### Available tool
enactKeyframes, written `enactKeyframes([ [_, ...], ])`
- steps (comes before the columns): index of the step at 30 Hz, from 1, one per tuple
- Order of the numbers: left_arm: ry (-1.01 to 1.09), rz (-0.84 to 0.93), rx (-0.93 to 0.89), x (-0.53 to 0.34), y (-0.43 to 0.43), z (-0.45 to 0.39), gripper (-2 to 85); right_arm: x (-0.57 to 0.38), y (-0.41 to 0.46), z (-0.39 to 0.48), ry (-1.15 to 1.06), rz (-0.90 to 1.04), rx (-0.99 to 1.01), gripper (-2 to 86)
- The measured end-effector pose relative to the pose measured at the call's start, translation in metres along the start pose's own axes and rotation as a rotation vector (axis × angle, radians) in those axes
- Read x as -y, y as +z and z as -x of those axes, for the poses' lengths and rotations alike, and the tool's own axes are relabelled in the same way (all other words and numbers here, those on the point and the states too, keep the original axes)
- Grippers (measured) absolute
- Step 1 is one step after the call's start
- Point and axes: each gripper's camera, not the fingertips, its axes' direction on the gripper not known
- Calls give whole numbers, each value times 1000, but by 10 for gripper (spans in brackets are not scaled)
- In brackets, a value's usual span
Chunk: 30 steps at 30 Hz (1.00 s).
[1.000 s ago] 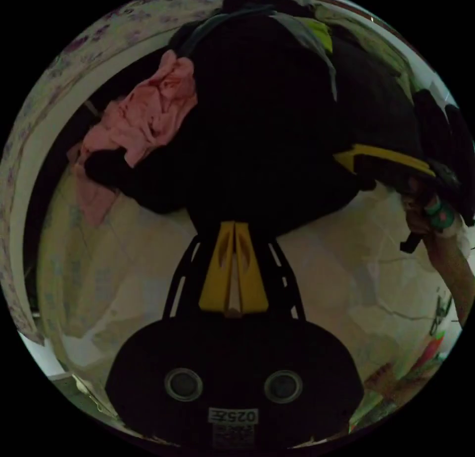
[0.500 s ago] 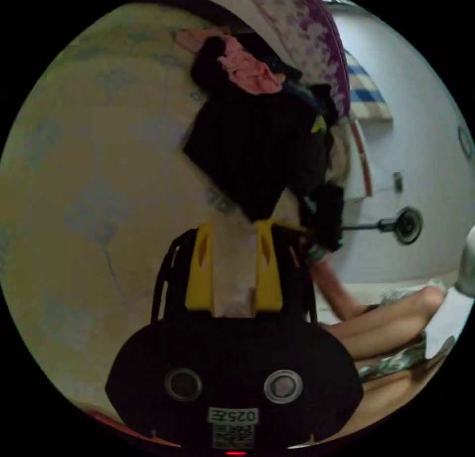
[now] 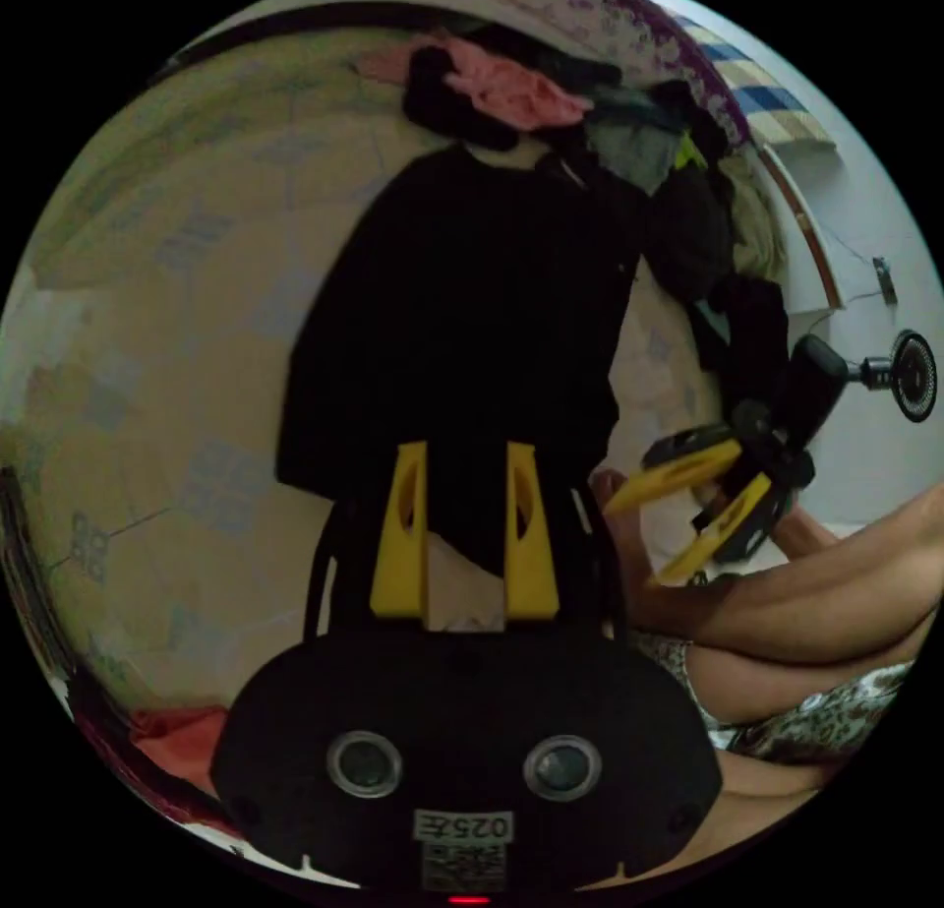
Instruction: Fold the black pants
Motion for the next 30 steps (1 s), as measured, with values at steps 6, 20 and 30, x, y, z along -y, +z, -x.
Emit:
enactKeyframes([
  [6, 294, -305, 136, 56, -56, -7, 84, 34, -93, -58, 65, -160, -559, 144],
  [20, 538, 265, 226, 235, 23, -8, 6, 67, -51, -104, -160, 275, -694, 206],
  [30, 478, -304, -181, 18, -222, 28, -9, 86, -83, -37, -147, 9, -429, 18],
])
